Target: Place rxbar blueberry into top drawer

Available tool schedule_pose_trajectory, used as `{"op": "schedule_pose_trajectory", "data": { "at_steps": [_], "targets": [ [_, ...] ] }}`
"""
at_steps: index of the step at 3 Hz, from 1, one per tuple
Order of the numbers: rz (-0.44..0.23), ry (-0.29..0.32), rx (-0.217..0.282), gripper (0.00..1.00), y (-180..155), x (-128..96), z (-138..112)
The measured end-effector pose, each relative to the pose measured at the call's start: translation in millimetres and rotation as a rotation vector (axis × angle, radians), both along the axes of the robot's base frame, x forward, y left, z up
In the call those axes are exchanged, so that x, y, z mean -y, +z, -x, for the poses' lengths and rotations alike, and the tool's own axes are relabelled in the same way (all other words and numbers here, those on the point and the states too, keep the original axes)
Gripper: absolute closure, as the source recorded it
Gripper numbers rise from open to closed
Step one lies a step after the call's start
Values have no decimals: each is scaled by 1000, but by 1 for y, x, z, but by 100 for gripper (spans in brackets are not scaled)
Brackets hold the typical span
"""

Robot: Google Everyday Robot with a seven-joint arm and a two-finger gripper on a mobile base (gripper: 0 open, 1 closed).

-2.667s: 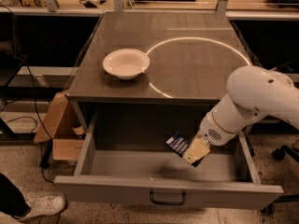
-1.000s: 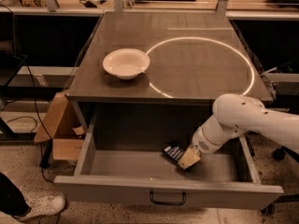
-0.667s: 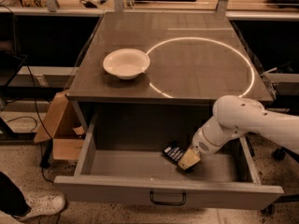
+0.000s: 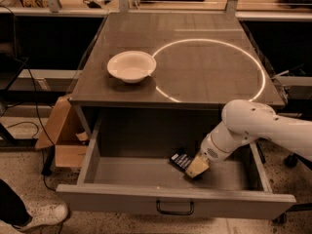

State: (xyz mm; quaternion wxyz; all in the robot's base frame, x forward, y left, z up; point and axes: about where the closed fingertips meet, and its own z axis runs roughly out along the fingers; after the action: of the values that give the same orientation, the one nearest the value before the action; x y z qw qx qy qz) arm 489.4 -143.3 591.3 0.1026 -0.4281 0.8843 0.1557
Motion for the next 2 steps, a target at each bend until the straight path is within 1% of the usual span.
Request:
{"op": "schedule_pose_trajectory", "data": {
  "at_steps": [1,2],
  "targets": [
    [0,0,0,27,0,0,0],
    [0,0,0,4,0,0,0]
  ]
}}
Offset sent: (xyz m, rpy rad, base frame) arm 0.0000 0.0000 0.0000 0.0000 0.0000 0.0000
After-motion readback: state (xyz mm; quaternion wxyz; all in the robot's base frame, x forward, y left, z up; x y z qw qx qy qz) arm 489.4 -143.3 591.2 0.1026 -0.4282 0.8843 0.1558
